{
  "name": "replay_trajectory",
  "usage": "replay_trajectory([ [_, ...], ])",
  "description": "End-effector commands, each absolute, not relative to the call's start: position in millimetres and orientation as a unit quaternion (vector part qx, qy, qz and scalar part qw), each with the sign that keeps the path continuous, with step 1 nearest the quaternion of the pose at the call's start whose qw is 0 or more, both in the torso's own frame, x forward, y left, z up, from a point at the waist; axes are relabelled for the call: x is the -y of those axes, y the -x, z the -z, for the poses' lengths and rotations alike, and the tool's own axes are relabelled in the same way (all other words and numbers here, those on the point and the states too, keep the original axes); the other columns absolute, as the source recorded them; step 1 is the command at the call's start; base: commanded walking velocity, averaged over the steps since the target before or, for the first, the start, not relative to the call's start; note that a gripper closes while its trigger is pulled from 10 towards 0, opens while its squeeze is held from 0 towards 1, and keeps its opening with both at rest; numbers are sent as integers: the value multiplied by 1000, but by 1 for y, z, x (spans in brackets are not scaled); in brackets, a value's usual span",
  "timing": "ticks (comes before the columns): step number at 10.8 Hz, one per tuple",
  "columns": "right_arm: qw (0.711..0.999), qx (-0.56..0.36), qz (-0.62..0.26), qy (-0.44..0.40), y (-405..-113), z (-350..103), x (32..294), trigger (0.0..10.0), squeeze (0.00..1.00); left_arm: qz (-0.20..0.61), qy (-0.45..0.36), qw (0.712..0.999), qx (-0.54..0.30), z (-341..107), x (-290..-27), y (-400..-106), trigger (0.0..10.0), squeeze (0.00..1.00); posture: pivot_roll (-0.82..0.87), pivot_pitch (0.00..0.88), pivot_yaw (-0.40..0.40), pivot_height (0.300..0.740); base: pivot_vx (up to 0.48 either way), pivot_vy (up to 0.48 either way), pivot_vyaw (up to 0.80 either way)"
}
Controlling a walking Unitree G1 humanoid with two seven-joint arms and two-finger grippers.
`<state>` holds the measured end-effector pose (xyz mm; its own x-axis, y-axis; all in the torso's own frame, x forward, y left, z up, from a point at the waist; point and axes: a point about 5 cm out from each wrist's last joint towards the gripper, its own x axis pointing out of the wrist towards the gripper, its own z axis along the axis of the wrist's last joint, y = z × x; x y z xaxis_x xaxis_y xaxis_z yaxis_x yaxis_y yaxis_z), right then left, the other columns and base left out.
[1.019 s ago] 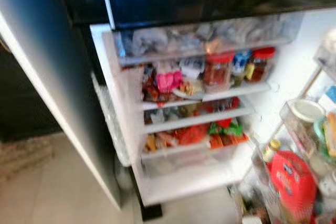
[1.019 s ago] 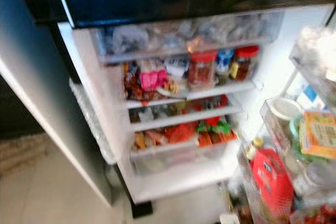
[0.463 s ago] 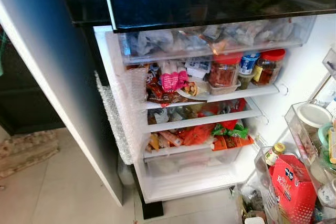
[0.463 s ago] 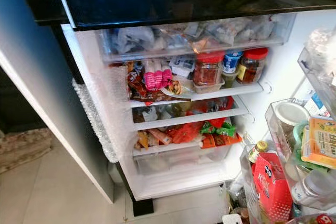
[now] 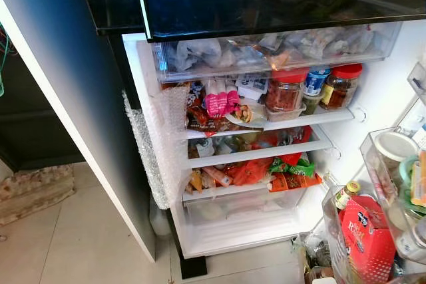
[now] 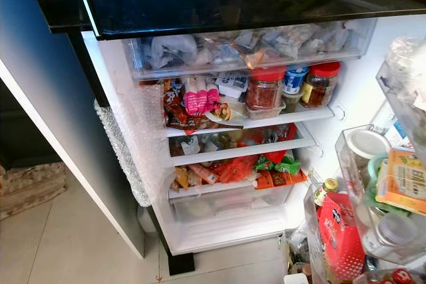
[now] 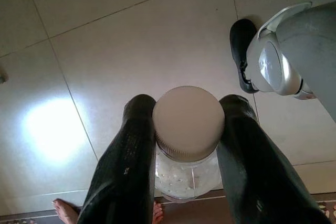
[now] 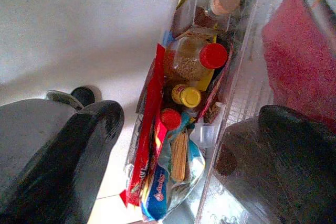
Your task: Restocking fridge
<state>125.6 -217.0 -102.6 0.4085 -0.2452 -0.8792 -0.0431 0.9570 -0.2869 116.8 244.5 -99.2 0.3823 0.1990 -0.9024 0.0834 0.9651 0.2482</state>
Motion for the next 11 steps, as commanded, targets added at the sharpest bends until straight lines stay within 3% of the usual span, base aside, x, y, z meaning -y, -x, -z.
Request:
replay_trajectory([
  [1, 827, -541, 63, 139, -127, 102, 217, 10000, 0, -34, -133, 819, -557, 99, -248, -114, 10000, 0, 0, 0, -3, 740, 0, 0, 0],
  [11, 816, -543, 120, 158, -124, 102, 221, 10000, 0, -34, -133, 819, -557, 99, -248, -114, 10000, 0, 2, 0, -3, 740, 0, 0, 0],
])
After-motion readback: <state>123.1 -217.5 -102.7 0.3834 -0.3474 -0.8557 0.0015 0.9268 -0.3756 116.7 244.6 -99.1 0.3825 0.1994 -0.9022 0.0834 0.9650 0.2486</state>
